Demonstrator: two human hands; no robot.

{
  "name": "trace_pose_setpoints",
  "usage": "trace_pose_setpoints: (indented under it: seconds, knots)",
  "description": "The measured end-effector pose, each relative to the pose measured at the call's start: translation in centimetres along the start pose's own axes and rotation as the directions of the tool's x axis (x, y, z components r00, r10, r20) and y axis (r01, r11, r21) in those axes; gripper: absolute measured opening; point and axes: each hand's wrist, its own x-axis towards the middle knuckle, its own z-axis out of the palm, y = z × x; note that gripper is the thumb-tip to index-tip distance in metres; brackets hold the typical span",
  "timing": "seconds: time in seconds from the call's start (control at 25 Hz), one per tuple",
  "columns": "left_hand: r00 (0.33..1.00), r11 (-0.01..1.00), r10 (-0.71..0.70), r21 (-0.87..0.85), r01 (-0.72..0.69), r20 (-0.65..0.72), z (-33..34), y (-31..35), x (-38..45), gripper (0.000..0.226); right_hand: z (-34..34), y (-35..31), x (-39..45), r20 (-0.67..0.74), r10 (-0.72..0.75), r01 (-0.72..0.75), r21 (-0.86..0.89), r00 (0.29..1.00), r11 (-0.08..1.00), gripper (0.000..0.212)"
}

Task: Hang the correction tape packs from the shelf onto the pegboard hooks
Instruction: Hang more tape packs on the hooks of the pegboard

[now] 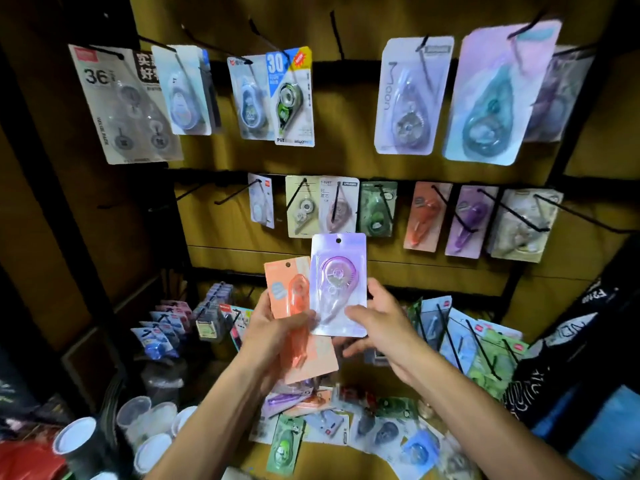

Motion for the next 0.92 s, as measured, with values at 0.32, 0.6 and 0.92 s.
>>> trace_pose_setpoints:
  seconds: [0.32, 0.6, 0.92]
  knots:
    - [0.999, 0.994, -0.037, 0.105, 0.036, 0.006, 7.0, -2.8, 0.9, 0.038, -6.9, 0.6, -2.2, -0.111, 0.019, -0.012, 0.063, 0.994, 0.998, 0.03]
    - [0.992, 0.998, -0.036, 0.059, 0.029, 0.121, 9.9, -3.7, 0.4, 0.03, -10.0, 0.9, -3.3, -0.145, 0.033, -0.018, 0.103, 0.989, 0.994, 0.022]
    - [0.99, 0.992, -0.077, -0.094, 0.088, 0.117, 7.2, -2.8, 1.2, 0.047, -8.7, 2.2, -3.0, -0.124, 0.066, -0.053, 0.102, 0.99, 0.993, 0.02]
